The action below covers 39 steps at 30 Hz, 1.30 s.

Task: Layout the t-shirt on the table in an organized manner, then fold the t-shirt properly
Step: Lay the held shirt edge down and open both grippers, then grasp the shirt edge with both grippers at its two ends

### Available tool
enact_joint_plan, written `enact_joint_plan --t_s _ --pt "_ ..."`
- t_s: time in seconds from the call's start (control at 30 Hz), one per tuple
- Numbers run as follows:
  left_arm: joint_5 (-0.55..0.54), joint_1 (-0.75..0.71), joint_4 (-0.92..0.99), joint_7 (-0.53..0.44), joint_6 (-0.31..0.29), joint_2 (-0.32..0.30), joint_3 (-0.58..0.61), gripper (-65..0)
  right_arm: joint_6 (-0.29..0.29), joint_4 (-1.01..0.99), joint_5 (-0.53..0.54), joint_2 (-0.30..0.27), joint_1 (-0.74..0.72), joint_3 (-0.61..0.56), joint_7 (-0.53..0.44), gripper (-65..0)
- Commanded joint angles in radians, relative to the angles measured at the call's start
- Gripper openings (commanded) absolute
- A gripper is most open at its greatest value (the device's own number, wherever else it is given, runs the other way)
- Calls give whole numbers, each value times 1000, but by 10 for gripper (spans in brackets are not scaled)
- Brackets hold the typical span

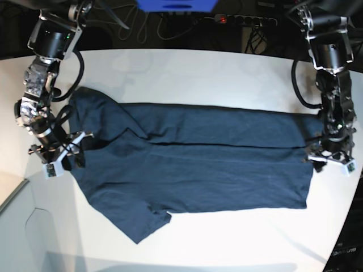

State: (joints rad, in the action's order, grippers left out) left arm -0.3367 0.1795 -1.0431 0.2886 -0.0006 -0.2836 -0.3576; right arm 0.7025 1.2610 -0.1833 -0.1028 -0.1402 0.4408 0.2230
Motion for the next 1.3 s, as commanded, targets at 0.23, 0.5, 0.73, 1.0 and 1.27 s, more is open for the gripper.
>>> enact_joint_plan --t_s 0.23,0.5,0.73,1.0,1.27 --pt "-5 -133 -151 -25 -3 -13 -5 -160 -4 151 18 39 58 88 -24 -292" --pt "-5 -189 -16 -32 -5 7 -5 -159 -4 289 20 107 245 88 -30 -292" --pt "-5 -162 1 -32 -5 7 -5 -160 -4 253 20 111 288 86 -24 -289" --pt "-5 -157 1 -32 -5 10 -5 -364 -4 234 20 111 302 69 -23 -288" --pt "-5 -142 1 -32 -5 5 -5 -537 -4 136 20 101 307 57 -24 -288"
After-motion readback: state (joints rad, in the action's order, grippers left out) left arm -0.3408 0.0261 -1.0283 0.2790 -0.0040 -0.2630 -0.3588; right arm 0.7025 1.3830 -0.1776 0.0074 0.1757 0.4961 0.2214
